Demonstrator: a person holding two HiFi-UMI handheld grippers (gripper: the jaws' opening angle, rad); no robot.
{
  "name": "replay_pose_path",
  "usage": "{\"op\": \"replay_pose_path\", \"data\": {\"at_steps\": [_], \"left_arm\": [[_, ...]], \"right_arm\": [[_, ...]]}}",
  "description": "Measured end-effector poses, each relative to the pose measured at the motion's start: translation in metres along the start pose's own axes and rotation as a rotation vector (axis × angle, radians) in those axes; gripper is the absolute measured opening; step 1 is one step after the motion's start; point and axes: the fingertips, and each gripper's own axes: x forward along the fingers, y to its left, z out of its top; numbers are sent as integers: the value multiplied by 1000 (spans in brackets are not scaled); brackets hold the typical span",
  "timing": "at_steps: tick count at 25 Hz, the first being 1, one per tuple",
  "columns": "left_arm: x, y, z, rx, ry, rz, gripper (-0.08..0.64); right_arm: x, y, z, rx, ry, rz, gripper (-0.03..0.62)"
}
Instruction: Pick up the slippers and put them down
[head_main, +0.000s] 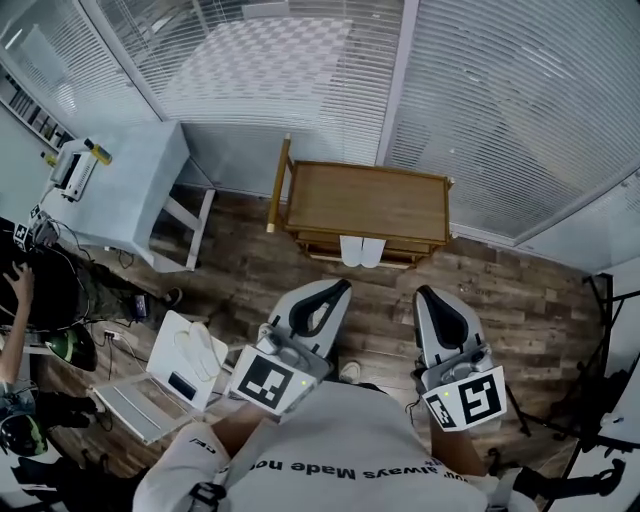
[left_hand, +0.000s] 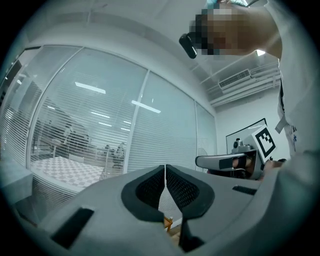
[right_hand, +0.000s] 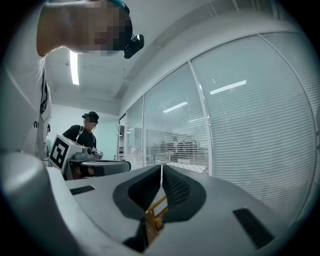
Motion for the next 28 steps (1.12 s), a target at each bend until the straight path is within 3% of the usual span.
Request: {"op": "replay_pose_path", "data": {"at_steps": [8,15,26,28], "left_arm": [[34,100,-3,-36,12,17,18],[69,158,11,-10,-7,0,18],[124,175,4,50,38,-20,17],[132,173,5,26,37,-15,17]], "right_arm": [[108,-16,-2,-8,27,9,17],[172,-39,11,-42,13,-28,17],[201,-93,13,-39,-8,-69,18],[201,-100,14,-37,-1,-57,18]]}}
